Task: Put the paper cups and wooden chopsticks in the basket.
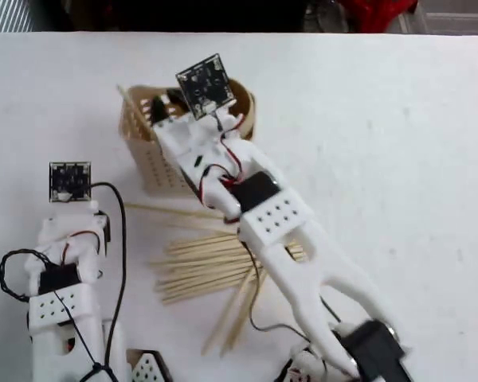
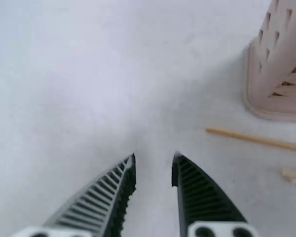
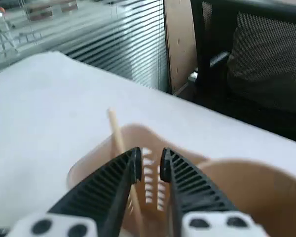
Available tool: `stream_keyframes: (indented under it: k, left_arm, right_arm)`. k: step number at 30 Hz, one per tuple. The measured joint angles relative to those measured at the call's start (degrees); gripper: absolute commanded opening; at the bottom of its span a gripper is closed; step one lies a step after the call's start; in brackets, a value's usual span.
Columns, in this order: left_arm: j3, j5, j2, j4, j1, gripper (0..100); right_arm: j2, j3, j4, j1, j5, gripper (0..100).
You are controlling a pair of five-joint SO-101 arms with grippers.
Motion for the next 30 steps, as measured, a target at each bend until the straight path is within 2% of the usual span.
stream_keyframes:
  k: [5, 10, 13, 16, 19, 22, 30]
  left_arm:
    - [0.0, 0.0, 0.0, 0.0, 0.0, 14]
    - [0.0, 0.0, 0.0, 0.0, 0.0, 14]
    - [0.0, 0.0, 0.0, 0.0, 0.0, 14]
    - [0.0, 0.0, 0.0, 0.0, 0.0, 14]
    - [0.0, 0.0, 0.0, 0.0, 0.0, 14]
    - [0.0, 0.0, 0.0, 0.0, 0.0, 14]
    - [0.0, 0.0, 0.0, 0.0, 0.0, 14]
  right_arm:
    - [-9.8, -5.8, 26.4, -0.1, 1.8, 11.8]
    - [-12.7, -15.7, 46.6, -0.1, 14.2, 18.8]
    - [-12.2, -18.9, 58.9, 0.0, 21.6, 17.8]
    - [-9.8, -18.0, 69.2, -0.1, 32.7, 16.2]
    - [-9.2, -13.7, 73.3, -0.1, 42.6, 17.0]
    - [-9.2, -5.5, 73.4, -0.1, 47.9, 18.8]
    - [-20.3, 23.1, 62.4, 5.0, 70.7, 23.3]
